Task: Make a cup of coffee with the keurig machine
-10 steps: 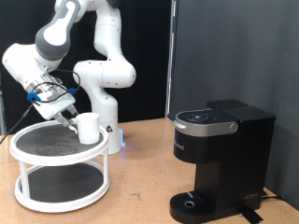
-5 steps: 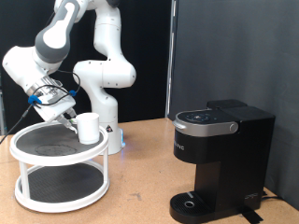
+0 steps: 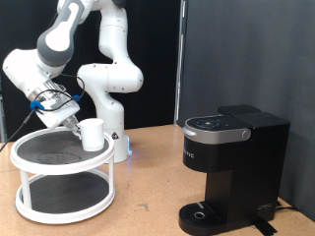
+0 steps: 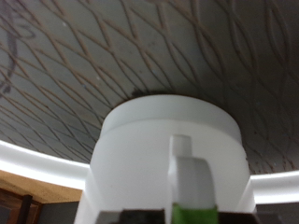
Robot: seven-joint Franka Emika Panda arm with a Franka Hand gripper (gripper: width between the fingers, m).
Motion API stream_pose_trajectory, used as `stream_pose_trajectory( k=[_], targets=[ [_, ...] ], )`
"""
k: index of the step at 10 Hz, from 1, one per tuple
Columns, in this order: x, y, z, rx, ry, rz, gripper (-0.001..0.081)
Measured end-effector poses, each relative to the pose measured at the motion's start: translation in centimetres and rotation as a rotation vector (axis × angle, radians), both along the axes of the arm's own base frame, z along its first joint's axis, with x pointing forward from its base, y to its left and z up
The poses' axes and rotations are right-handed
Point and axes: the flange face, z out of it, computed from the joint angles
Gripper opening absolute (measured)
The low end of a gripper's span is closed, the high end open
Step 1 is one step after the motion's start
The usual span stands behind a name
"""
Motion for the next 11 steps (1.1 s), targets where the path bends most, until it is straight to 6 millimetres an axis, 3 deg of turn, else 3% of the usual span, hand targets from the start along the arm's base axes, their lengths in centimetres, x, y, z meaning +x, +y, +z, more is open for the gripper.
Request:
stream_pose_trajectory(
  k=[1,7,11],
  targets=[
    [-0.1,0.1,0.3,0.017,-0.002,0.009,0.0009],
    [-1.5,0.1,3.7,0.1,-0.038,0.03,0.0003],
    [-0.3,1.2,3.7,0.134,-0.013,0.03,0.0003]
  ],
)
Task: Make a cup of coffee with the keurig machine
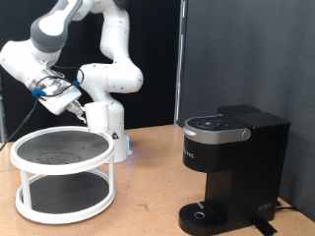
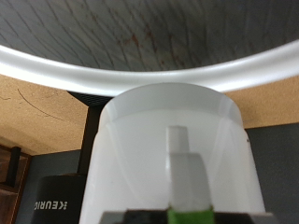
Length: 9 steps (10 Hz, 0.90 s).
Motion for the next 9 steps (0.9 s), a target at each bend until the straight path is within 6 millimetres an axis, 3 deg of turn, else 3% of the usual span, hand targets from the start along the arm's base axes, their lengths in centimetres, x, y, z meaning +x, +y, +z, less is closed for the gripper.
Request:
stream_pose_trajectory(
  k=[9],
  targets=[
    [10.6,6.7,0.6,-0.043,0.075,-0.086,0.0003]
  ],
)
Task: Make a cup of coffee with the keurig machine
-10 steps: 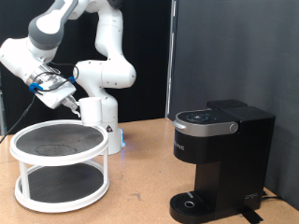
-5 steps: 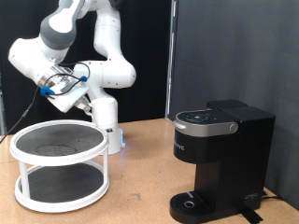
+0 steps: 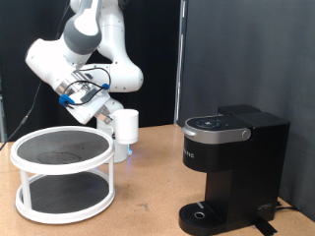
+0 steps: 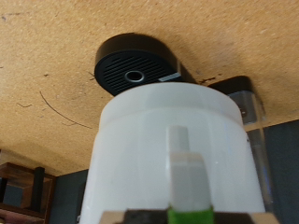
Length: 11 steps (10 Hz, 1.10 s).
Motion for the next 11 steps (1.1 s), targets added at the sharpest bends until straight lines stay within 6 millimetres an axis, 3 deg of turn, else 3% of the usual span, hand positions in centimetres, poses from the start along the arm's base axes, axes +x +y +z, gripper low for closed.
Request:
stream_pose_trajectory(
  k=[3,6,11],
  targets=[
    [3.1,1.6,-0.5,-0.031,0.017,-0.011,0.0003],
    [3.1,1.5,-0.5,-0.02,0.018,-0.03,0.0003],
    [5.2,2.1,-0.4,-0.026,0.011,-0.13,0.0003]
  ],
)
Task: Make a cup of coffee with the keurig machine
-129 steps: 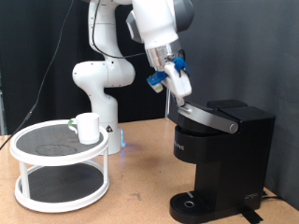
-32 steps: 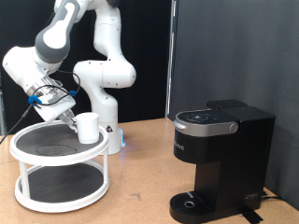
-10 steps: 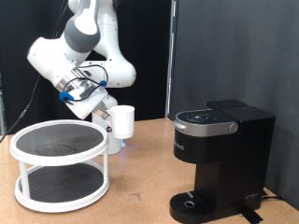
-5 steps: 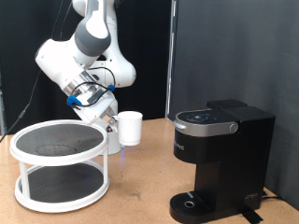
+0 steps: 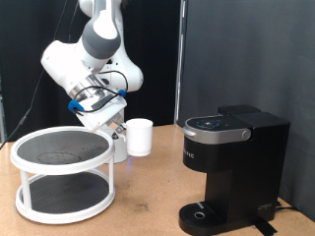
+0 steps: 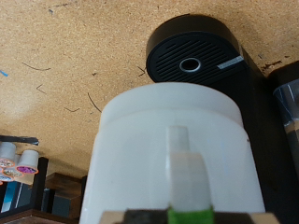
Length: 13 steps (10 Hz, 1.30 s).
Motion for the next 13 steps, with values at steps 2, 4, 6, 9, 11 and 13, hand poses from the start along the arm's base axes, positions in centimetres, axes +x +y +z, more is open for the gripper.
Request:
stream_pose_trajectory(
  k=[2,4,6,9,11,13],
  targets=[
    [1.0,0.9,-0.7,-0.025,0.016,0.009,0.0003],
    [1.9,2.1,-2.0,-0.052,0.042,0.026,0.0003],
    [2.7,3.3,-3.4,-0.071,0.061,0.018,0.0003],
    [3.7,4.4,-5.5,-0.09,0.084,0.003,0.0003],
    [4.3,4.8,-6.9,-0.092,0.091,-0.004,0.0003],
    [4.9,5.6,-8.3,-0.072,0.086,0.005,0.0003]
  ],
)
